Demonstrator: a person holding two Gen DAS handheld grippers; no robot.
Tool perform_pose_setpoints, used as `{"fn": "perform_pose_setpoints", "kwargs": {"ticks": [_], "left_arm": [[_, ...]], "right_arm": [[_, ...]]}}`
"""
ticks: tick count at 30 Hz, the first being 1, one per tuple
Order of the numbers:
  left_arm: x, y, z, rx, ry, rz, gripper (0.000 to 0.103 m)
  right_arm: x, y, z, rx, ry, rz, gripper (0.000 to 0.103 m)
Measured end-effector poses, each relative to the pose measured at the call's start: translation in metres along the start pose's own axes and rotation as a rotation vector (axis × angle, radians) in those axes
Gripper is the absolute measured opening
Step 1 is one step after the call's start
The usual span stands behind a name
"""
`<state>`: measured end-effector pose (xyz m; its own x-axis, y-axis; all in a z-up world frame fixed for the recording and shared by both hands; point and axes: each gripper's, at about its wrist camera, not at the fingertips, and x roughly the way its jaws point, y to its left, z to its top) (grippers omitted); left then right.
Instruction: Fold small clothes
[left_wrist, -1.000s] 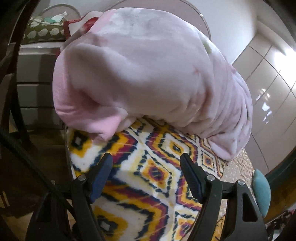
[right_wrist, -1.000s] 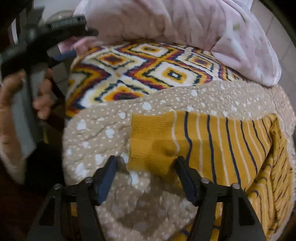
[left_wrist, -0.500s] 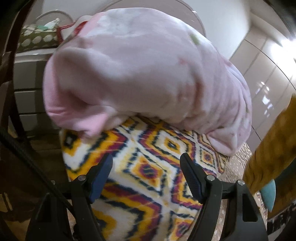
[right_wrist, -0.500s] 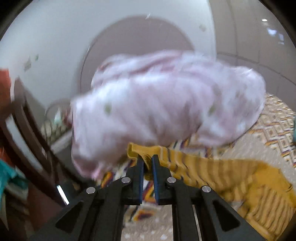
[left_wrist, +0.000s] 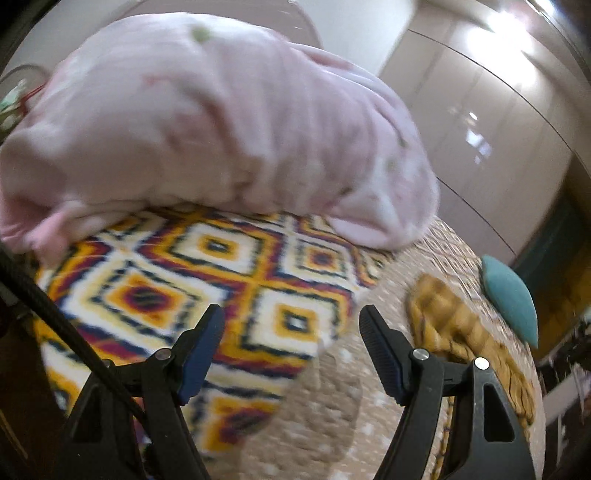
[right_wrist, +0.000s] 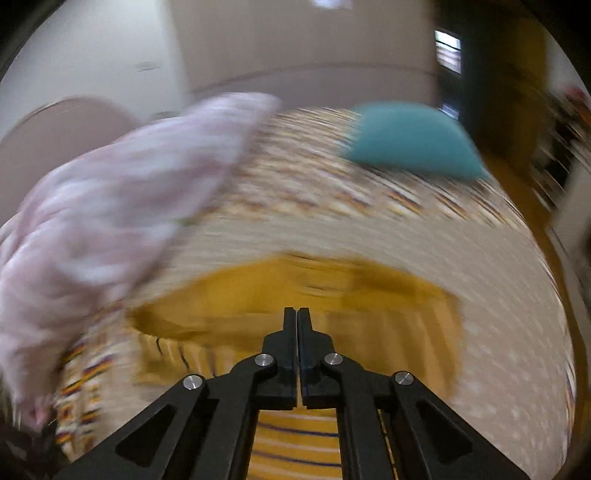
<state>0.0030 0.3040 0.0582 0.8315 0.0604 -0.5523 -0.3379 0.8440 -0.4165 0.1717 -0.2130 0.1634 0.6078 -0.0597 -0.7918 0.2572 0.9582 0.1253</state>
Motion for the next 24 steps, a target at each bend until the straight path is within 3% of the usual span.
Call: {"fn": "perform_pose_setpoints", "kwargs": {"ticks": [3, 4, 8, 10, 11, 12, 17, 19, 21, 22, 24], "left_arm": [[0.008, -0.023, -0.009, 0.052, 0.035, -0.046, 0.074], [0.012, -0.034, -0.013, 0.079, 0.05, -0.058, 0.074], [0.018, -0.064, -0.023, 0.148, 0.07, -0.099, 0.076], [0.021, -0.075, -0.028, 0.161, 0.081, -0.125, 0.078], [0.022, -0.08, -0.03, 0.167, 0.083, -0.134, 0.079], [0.023, -0.083, -0.031, 0.173, 0.084, -0.138, 0.079], [0.028, -0.097, -0.036, 0.207, 0.091, -0.142, 0.08], [0.032, -0.096, -0.035, 0.204, 0.101, -0.148, 0.08], [0.036, -0.093, -0.034, 0.192, 0.107, -0.145, 0.08], [0.037, -0.092, -0.033, 0.184, 0.112, -0.146, 0.08], [0.037, -0.089, -0.032, 0.167, 0.115, -0.151, 0.08]], "right_arm": [[0.029, -0.07, -0.013, 0.138, 0.06, -0.182, 0.002], [0.032, -0.082, -0.017, 0.159, 0.075, -0.175, 0.002], [0.038, -0.064, -0.032, 0.07, 0.115, 0.046, 0.006], [0.045, -0.038, -0.036, 0.044, 0.133, 0.164, 0.023], [0.048, -0.026, -0.038, 0.038, 0.139, 0.213, 0.041], [0.054, -0.013, -0.039, 0.027, 0.141, 0.26, 0.052], [0.086, 0.027, -0.054, -0.03, 0.173, 0.293, 0.06], [0.101, 0.041, -0.06, -0.049, 0.198, 0.282, 0.059], [0.105, 0.05, -0.067, -0.072, 0.228, 0.318, 0.019], [0.107, 0.054, -0.066, -0.077, 0.231, 0.331, 0.01], [0.096, 0.058, -0.062, -0.092, 0.186, 0.335, 0.01]]}}
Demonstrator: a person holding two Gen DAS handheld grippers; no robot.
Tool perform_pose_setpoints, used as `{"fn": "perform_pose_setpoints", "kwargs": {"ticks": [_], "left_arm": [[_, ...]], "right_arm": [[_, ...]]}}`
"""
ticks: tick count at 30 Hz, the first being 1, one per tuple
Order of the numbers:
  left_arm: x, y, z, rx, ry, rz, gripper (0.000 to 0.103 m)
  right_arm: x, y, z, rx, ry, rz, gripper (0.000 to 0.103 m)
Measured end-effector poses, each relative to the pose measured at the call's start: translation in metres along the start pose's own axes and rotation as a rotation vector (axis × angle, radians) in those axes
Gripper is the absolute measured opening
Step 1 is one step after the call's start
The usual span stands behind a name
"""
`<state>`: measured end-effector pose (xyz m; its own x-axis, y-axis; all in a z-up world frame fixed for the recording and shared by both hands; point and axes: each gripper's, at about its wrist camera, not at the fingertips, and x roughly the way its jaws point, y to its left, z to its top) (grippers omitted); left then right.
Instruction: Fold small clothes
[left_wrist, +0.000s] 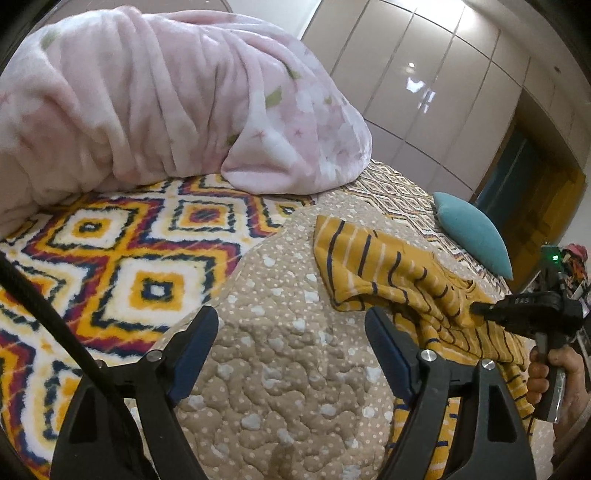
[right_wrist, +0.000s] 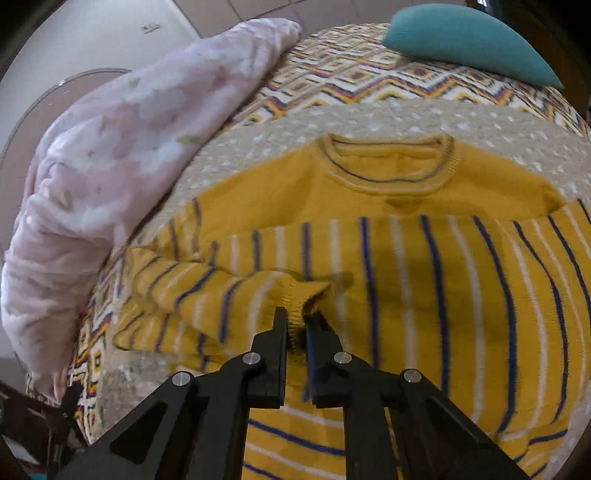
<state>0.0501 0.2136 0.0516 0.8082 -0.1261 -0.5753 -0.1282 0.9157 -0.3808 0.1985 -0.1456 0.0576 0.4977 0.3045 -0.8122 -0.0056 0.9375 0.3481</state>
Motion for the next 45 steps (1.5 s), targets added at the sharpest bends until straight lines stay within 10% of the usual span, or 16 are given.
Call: {"fn": "perform_pose_setpoints", "kwargs": {"ticks": [8, 14, 19, 27, 38, 45], "left_arm": [[-0.005, -0.004, -0.002, 0.012, 0.001, -0.03, 0.08], [-0.003, -0.004, -0.002, 0.001, 0.034, -0.073, 0.08], [-0.003, -0.006, -0.004, -0.003, 0.064, -0.108, 0.08], [-0.028, -0.011, -0.027, 0.009, 0.087, -0.156, 0.081], [-0.037, -0.033, -0.083, -0.072, 0.342, -0.304, 0.081], [-0.039, -0.039, -0.096, -0.091, 0.411, -0.306, 0.075]], "right_arm": [[-0.077, -0.024, 0.027, 0.05, -0.179, -0.132, 0.009], [-0.049, -0.084, 0.023, 0.103, -0.049, -0.461, 0.015], [-0.072, -0.102, -0.003, 0.149, -0.032, -0.468, 0.016], [-0.195, -0.126, -0.069, -0.01, -0.07, -0.721, 0.052], [-0.195, -0.13, -0.225, 0.134, -0.003, -0.166, 0.055], [-0.17, -0.118, -0.265, 0.139, -0.027, -0.059, 0.058]]}}
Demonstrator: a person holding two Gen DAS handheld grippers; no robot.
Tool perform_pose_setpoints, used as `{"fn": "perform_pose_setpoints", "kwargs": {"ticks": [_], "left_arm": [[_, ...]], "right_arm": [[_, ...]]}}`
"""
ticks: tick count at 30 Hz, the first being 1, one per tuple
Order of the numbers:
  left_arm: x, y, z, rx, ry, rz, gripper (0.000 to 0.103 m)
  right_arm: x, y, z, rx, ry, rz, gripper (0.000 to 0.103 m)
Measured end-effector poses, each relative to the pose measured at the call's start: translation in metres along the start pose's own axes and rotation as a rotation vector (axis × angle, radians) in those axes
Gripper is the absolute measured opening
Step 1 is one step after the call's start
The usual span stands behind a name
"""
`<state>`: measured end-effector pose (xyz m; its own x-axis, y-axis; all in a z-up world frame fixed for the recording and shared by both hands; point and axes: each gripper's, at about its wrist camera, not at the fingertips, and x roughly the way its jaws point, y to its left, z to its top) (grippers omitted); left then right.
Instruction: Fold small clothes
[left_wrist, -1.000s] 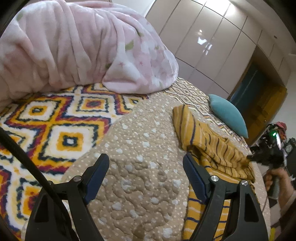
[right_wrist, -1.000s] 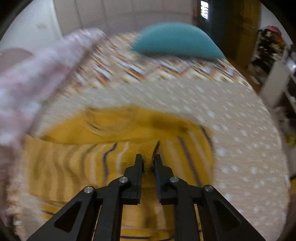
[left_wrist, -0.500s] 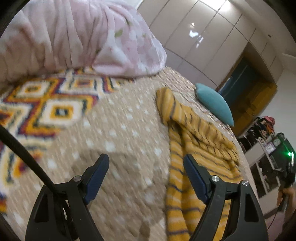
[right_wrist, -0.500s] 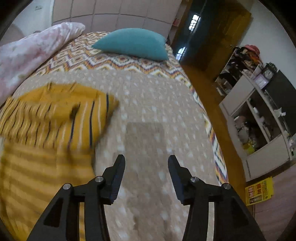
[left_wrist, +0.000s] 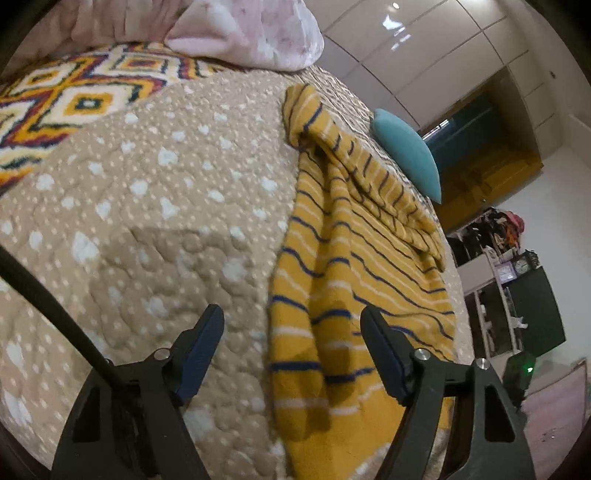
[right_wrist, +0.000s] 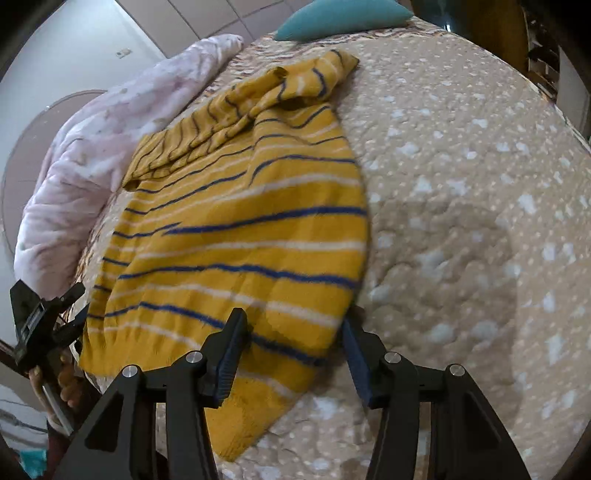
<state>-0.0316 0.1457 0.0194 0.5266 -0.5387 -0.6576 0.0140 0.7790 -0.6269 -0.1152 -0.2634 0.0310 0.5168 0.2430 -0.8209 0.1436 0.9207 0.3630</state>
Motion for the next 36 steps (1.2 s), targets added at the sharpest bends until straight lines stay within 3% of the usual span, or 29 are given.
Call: {"fn": "perform_pose_setpoints", "kwargs": {"ticks": [7, 11, 12, 13, 14, 15, 16, 19, 23, 29, 32, 34, 36], "left_arm": [[0.006, -0.019, -0.016, -0.009, 0.056, -0.022, 0.075], [0.018, -0.035, -0.02, -0.025, 0.039, 0.077, 0.075], [0.022, -0.039, -0.02, -0.026, 0.044, 0.109, 0.075], [0.024, -0.043, -0.019, -0.02, 0.054, 0.154, 0.07], [0.025, -0.046, -0.018, -0.01, 0.064, 0.187, 0.038], [0.027, -0.049, -0.016, 0.005, 0.082, 0.224, 0.017], [0.027, -0.049, -0.015, 0.01, 0.109, 0.232, 0.014], [0.011, -0.053, -0.018, 0.024, 0.072, 0.236, 0.014], [-0.018, -0.065, -0.035, 0.074, 0.04, 0.222, 0.014], [-0.029, -0.044, -0.068, 0.059, 0.089, 0.222, 0.018], [-0.042, -0.029, -0.069, 0.023, 0.082, 0.157, 0.025], [-0.059, -0.032, -0.068, 0.051, 0.027, 0.183, 0.026], [-0.078, -0.042, -0.065, 0.111, -0.046, 0.229, 0.038]], "right_arm": [[-0.003, -0.004, -0.018, 0.07, -0.054, 0.111, 0.059], [0.006, 0.01, -0.02, 0.071, -0.096, 0.106, 0.058], [0.008, 0.012, -0.018, 0.075, -0.105, 0.107, 0.051], [0.011, 0.013, -0.014, 0.08, -0.103, 0.105, 0.043], [0.013, 0.012, -0.012, 0.088, -0.099, 0.092, 0.026], [0.012, 0.009, -0.01, 0.102, -0.093, 0.102, 0.011], [0.013, 0.004, -0.009, 0.128, -0.084, 0.14, 0.011], [0.004, -0.011, -0.016, 0.187, -0.072, 0.219, 0.009], [-0.019, -0.015, -0.045, 0.157, -0.046, 0.256, 0.009], [-0.033, -0.028, -0.086, 0.161, -0.01, 0.254, 0.01], [-0.047, -0.035, -0.087, 0.179, -0.031, 0.272, 0.017], [-0.064, -0.033, -0.07, 0.143, -0.082, 0.226, 0.017], [-0.073, -0.028, -0.046, 0.106, -0.123, 0.193, 0.021]]}}
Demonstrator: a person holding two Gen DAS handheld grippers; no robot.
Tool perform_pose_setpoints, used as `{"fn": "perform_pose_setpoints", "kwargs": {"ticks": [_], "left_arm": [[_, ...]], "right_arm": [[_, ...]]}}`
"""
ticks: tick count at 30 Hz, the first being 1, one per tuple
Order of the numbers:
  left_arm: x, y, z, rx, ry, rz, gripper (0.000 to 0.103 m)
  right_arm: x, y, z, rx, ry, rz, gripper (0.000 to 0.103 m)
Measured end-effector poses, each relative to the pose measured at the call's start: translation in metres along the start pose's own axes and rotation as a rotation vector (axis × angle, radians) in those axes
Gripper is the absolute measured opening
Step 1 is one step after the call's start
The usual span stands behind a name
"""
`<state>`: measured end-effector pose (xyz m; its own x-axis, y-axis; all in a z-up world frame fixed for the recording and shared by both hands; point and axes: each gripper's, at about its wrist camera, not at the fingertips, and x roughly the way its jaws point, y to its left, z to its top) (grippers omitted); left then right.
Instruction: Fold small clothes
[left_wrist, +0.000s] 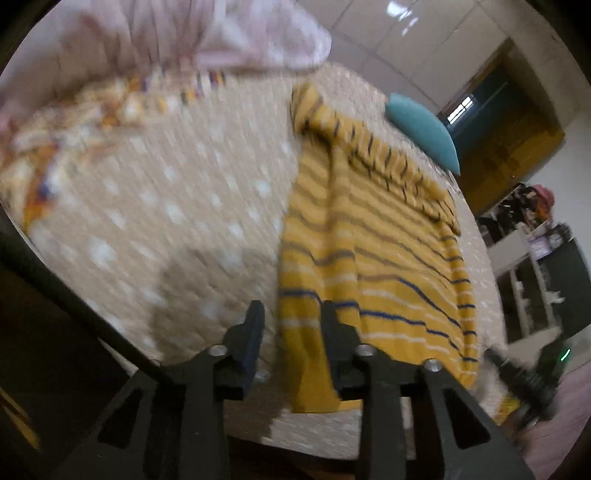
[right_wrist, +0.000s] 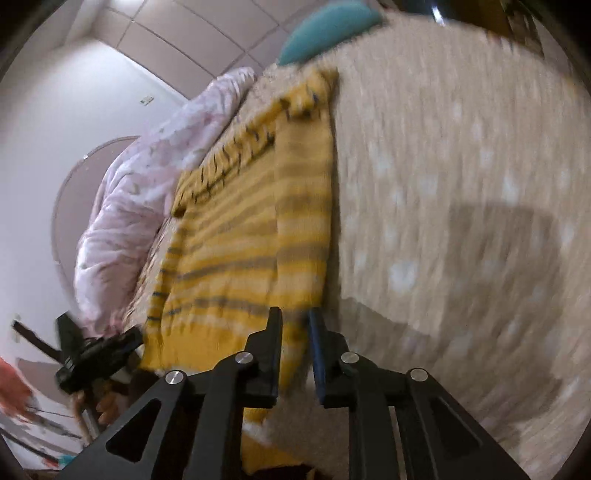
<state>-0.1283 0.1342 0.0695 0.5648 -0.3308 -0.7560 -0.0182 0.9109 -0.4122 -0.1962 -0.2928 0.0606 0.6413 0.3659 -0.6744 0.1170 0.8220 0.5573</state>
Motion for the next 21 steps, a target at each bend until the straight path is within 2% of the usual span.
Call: {"fn": "perform_pose_setpoints", "kwargs": {"ticks": [2, 6, 9, 12, 15, 17, 19, 20, 21], "left_arm": [[-0.016, -0.004, 0.005, 0.038, -0.067, 0.023, 0.054], [-0.027, -0.018, 0.017, 0.093, -0.133, 0.027, 0.066], [-0.021, -0.027, 0.021, 0.132, -0.151, 0.025, 0.07], [-0.006, -0.034, 0.022, 0.149, -0.117, 0.016, 0.07], [0.003, -0.033, 0.025, 0.136, -0.092, 0.011, 0.07], [0.009, -0.031, 0.029, 0.124, -0.087, 0.014, 0.07], [0.014, -0.029, 0.033, 0.116, -0.084, 0.024, 0.07], [0.018, -0.028, 0.035, 0.112, -0.081, 0.029, 0.07], [0.021, -0.027, 0.037, 0.107, -0.077, 0.033, 0.07]], "right_arm": [[0.004, 0.01, 0.029, -0.028, -0.032, -0.01, 0.029], [0.034, 0.039, 0.098, -0.102, -0.115, -0.061, 0.055], [0.079, 0.054, 0.151, -0.107, -0.123, -0.096, 0.056], [0.125, 0.051, 0.193, -0.096, -0.087, -0.166, 0.056], [0.163, 0.039, 0.218, -0.042, -0.057, -0.203, 0.056], [0.18, 0.031, 0.225, -0.018, -0.036, -0.161, 0.056], [0.194, 0.032, 0.227, -0.021, 0.012, -0.12, 0.033], [0.201, 0.034, 0.227, -0.036, 0.053, -0.107, 0.004], [0.204, 0.037, 0.226, -0.06, 0.083, -0.093, 0.002]]}}
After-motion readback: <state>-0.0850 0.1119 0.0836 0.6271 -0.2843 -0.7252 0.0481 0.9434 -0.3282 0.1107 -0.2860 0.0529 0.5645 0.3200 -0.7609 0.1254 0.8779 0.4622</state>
